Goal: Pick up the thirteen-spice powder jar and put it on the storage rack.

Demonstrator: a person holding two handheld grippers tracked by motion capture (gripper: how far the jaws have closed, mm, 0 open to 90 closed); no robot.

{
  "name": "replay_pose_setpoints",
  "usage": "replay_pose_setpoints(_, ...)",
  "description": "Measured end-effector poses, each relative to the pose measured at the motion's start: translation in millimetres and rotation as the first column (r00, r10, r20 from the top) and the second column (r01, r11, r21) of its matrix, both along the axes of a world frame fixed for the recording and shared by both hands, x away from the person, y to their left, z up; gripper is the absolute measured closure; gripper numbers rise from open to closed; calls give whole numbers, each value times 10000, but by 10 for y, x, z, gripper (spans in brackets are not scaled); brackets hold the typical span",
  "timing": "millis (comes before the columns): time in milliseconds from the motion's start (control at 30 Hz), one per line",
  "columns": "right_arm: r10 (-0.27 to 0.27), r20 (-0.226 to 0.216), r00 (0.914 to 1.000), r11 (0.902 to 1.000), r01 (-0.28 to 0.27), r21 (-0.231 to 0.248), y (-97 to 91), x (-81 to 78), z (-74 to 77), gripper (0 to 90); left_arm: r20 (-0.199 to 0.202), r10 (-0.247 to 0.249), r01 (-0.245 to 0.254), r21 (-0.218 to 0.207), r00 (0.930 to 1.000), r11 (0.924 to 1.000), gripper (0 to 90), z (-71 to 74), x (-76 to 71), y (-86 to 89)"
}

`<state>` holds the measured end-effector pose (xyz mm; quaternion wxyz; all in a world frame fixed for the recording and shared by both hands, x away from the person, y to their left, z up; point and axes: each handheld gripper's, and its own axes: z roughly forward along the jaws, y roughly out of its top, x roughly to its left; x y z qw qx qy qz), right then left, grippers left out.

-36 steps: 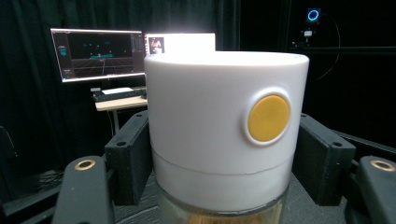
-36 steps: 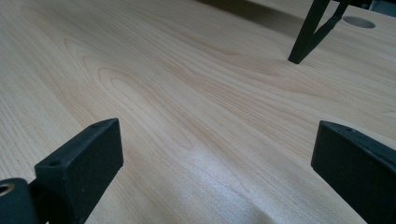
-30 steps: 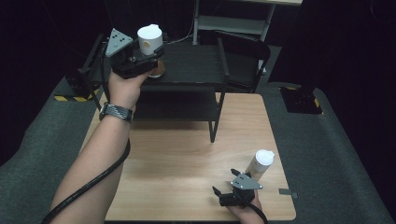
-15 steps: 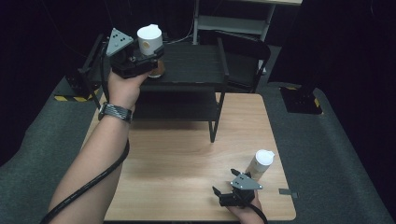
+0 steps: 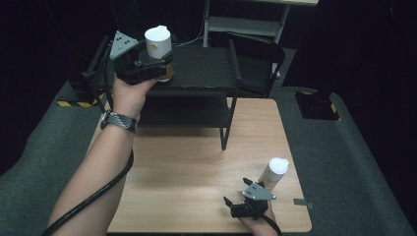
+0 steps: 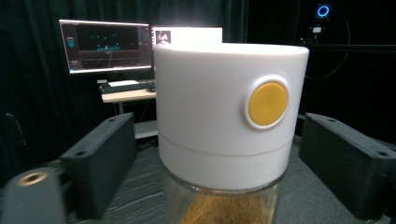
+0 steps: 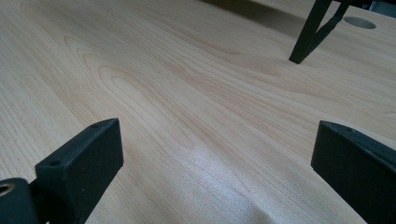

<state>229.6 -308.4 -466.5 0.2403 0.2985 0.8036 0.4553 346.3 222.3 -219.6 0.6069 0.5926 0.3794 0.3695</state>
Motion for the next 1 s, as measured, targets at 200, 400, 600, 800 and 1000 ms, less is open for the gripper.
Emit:
replay_pose_setpoints(200,-8,23,10000,10000,8,-24,5,-3,-1,19,19,126,-127,132,9999,9998,9,-16,-65,8)
replay_pose_setpoints(400,-22,49,10000,10000,22,-29,6,-7,-3,19,70,-21,20,198,10000,9998,4,-48,-137,59)
replay_pose_setpoints(600,-52,59,10000,10000,52,-14,7,-12,-5,18,137,-63,57,425,9999,9991,4,-82,-219,86)
replay_pose_setpoints(800,-66,60,10000,10000,66,-47,13,-12,-2,18,71,-70,67,489,9999,9988,4,-112,-305,133)
replay_pose_setpoints(1000,-66,85,9999,9999,67,-77,18,-15,-3,15,50,-152,149,468,9999,9988,4,-210,-417,202)
